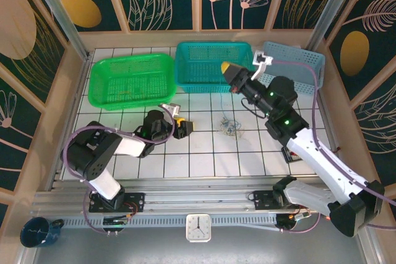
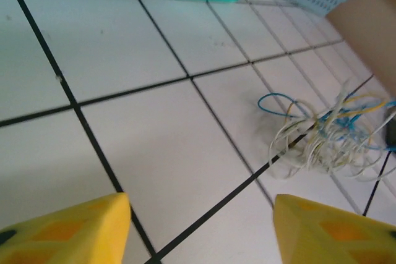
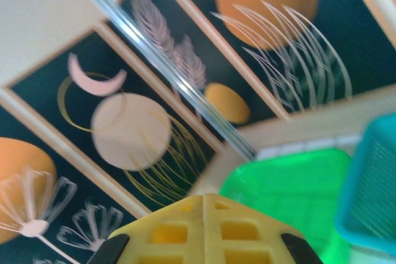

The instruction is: Untangle the cables

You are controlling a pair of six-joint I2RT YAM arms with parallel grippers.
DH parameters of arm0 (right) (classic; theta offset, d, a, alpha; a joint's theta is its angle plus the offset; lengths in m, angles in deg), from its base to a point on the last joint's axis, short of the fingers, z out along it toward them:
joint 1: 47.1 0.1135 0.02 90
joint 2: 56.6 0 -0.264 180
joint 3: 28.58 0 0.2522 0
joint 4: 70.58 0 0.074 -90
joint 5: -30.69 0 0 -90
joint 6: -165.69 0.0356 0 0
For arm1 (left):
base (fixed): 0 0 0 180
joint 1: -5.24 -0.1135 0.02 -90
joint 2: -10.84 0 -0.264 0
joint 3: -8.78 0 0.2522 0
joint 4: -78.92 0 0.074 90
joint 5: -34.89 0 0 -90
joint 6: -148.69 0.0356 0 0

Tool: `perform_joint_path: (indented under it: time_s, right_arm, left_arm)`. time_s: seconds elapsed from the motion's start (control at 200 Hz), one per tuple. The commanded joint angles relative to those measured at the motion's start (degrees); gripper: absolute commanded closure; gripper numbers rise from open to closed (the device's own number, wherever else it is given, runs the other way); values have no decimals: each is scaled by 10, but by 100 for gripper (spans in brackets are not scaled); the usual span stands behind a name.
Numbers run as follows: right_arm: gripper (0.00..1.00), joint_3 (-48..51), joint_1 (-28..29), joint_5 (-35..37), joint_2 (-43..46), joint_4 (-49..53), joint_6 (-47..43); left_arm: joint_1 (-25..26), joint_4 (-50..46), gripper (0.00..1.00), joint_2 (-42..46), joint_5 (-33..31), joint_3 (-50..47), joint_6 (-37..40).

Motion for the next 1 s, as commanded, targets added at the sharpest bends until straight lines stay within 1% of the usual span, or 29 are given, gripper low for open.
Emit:
perform_joint_path:
  time_s: [0.0, 0.055, 0.07, 0.08, 0.2, 0.325, 0.37, 0.44, 0.565, 0.621, 0.676, 0.726, 0.786, 0.851, 0.891, 0.996]
  right_arm:
    - [100, 72, -4, 57, 33, 10, -21]
    - [100, 114, -5, 86, 43, 17, -28]
    - [100, 127, -5, 94, 44, 18, -28]
    - [100, 134, -6, 98, 45, 19, -28]
    - [100, 209, -6, 120, 36, 8, -21]
    - [100, 253, -6, 118, -10, -21, -8]
    - [100, 258, -4, 116, -36, -36, -6]
    - [100, 254, 5, 81, -82, -57, -5]
    - [100, 205, 41, 61, -174, -53, -25]
    - [82, 172, 56, 44, -211, -37, -45]
    - [60, 140, 72, 42, -234, -15, -66]
    - [48, 126, 83, 54, -236, -1, -75]
    - [39, 124, 88, 64, -219, 4, -77]
    - [32, 129, 85, 89, -187, 21, -74]
    - [28, 137, 82, 107, -164, 33, -71]
    - [23, 168, 66, 154, -100, 71, -50]
  left_arm:
    - [2, -20, 20, 37, -4, -2, -7]
    - [2, -28, 8, 53, -9, 0, -11]
    - [2, -30, 2, 56, -11, 1, -12]
    - [2, -30, 1, 58, -11, 2, -13]
    - [2, -45, 1, 78, -16, 14, -24]
    - [2, -37, 1, 88, -27, 19, -52]
    - [2, -26, 1, 89, -30, 18, -65]
    - [3, -2, 1, 88, -40, 15, -90]
    - [2, 37, 1, 87, -60, 5, -125]
    - [2, 34, 1, 87, -57, 10, -132]
    - [3, 19, 1, 87, -52, 18, -135]
    - [2, 8, 1, 87, -46, 24, -137]
    - [2, -5, 1, 90, -42, 26, -137]
    - [2, -8, 1, 95, -40, 23, -134]
    - [2, -8, 1, 98, -39, 20, -134]
    - [2, -10, 1, 103, -36, 16, -132]
